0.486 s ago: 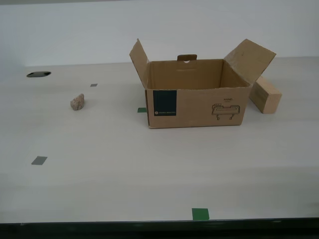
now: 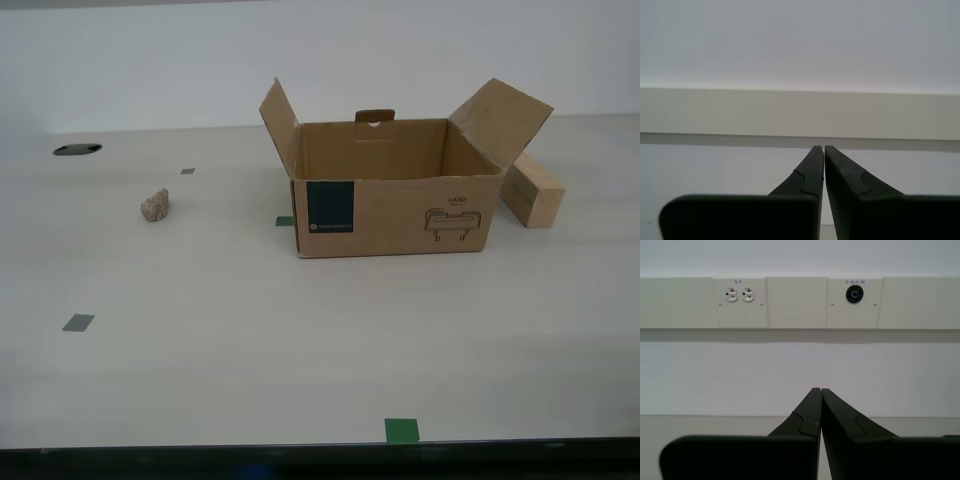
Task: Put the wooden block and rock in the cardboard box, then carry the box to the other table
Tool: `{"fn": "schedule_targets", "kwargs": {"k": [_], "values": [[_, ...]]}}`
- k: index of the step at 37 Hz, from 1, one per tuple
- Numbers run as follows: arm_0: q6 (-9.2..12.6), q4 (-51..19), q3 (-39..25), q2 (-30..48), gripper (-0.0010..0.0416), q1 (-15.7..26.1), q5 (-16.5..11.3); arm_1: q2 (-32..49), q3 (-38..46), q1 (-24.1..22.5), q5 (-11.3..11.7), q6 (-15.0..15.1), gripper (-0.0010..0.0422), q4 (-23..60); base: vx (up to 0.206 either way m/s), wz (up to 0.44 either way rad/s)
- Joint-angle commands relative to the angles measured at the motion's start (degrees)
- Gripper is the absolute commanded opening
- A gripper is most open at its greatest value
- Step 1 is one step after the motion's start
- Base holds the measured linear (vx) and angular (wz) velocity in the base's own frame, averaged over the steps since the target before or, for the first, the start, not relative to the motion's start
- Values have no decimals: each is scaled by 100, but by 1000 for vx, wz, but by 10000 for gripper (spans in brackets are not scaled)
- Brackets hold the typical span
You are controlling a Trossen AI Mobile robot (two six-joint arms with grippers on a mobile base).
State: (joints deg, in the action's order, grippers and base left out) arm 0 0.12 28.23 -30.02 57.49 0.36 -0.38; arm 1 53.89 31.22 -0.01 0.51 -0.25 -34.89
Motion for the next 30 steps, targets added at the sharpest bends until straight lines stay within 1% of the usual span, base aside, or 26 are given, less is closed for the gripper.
{"fn": "schedule_targets", "kwargs": {"k": [1,30], "values": [[2,-28,-2,-2,0,7,2,20,-17,0,-9,9,0,13,0,0],[2,-24,-2,-2,0,7,2,15,-26,0,-9,11,0,11,0,0]]}}
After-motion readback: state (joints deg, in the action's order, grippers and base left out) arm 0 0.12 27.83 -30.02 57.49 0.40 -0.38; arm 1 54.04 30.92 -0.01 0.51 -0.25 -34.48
